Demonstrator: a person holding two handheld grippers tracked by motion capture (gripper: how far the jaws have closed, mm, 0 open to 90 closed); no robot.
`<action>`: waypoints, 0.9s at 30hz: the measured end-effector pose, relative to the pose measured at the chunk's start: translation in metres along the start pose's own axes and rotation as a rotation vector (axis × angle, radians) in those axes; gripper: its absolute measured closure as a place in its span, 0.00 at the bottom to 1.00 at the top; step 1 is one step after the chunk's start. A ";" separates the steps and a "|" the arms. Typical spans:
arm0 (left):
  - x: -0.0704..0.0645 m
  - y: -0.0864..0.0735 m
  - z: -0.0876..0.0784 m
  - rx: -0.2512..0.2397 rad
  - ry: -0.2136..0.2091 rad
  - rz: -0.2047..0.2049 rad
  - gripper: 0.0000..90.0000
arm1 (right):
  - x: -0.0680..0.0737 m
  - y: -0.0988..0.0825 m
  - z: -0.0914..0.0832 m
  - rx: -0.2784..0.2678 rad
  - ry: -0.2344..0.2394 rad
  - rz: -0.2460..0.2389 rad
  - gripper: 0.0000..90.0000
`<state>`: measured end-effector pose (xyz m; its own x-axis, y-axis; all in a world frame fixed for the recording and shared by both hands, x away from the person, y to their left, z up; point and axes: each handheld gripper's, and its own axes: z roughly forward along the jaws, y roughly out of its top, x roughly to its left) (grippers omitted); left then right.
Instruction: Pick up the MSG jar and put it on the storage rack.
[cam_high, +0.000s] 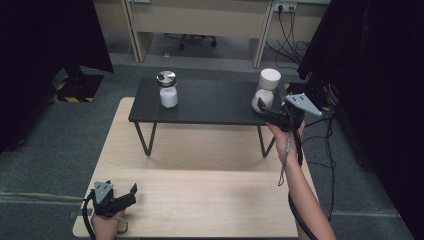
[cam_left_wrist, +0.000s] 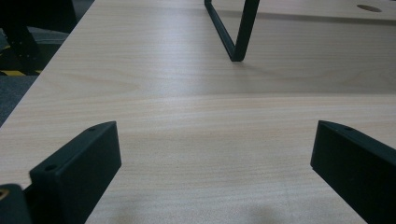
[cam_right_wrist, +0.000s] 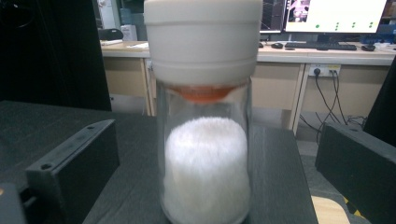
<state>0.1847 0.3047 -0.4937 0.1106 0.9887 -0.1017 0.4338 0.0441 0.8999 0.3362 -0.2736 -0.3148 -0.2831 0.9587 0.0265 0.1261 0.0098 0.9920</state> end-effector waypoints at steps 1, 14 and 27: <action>0.000 0.000 0.000 0.000 0.000 0.001 0.01 | 0.000 -0.002 -0.002 0.001 -0.001 -0.002 0.00; 0.000 0.000 0.000 0.000 -0.004 0.004 0.01 | 0.000 -0.024 -0.024 -0.012 -0.035 -0.007 0.00; 0.001 -0.001 -0.001 -0.003 -0.016 0.006 0.01 | -0.002 -0.057 -0.046 -0.013 -0.078 -0.032 0.00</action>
<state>0.1840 0.3062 -0.4940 0.1276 0.9865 -0.1028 0.4299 0.0384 0.9020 0.2860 -0.2892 -0.3654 -0.2118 0.9772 -0.0145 0.1053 0.0376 0.9937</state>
